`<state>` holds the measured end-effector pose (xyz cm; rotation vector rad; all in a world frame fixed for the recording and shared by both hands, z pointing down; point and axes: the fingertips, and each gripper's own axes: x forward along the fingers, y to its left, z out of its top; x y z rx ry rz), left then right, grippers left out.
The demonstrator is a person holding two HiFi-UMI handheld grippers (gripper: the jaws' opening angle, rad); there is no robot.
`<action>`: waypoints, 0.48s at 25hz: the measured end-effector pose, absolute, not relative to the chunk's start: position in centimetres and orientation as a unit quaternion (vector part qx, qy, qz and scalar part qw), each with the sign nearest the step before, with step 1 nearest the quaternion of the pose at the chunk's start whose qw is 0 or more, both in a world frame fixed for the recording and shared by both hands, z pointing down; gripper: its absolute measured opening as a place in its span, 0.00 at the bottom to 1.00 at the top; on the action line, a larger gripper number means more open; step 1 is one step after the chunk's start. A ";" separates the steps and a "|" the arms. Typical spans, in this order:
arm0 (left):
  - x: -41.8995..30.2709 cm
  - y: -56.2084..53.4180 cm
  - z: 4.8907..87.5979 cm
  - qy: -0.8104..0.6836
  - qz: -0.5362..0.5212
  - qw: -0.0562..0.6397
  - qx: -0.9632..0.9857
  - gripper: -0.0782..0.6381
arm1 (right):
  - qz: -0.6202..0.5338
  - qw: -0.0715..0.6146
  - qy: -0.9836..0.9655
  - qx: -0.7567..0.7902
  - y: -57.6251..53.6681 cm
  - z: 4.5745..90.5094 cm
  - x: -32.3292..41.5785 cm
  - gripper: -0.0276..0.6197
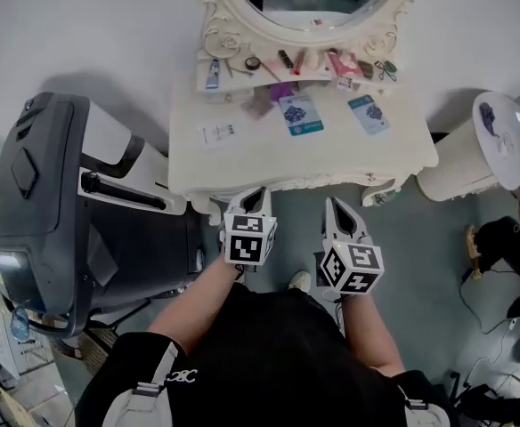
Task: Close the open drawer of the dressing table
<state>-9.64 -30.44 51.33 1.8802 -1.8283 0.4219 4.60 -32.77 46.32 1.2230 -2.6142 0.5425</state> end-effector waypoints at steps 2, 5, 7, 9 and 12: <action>-9.6 -30.3 48.5 -0.667 0.123 0.237 0.696 0.12 | 0.160 0.080 -0.892 0.415 -32.8 44.3 3.9 0.06; -9.7 -30.2 44.2 -0.669 0.097 0.212 0.706 0.12 | 0.136 0.049 -0.898 0.415 -32.9 41.4 3.3 0.06; -9.6 -30.5 42.1 -0.669 0.094 0.192 0.712 0.12 | 0.128 0.044 -0.899 0.415 -33.3 40.2 3.0 0.05; -9.3 -30.7 40.9 -0.666 0.090 0.183 0.718 0.12 | 0.129 0.042 -0.900 0.415 -33.7 39.7 2.8 0.05; -8.9 -30.9 40.0 -0.662 0.091 0.168 0.725 0.12 | 0.130 0.037 -0.899 0.416 -33.9 39.1 2.6 0.05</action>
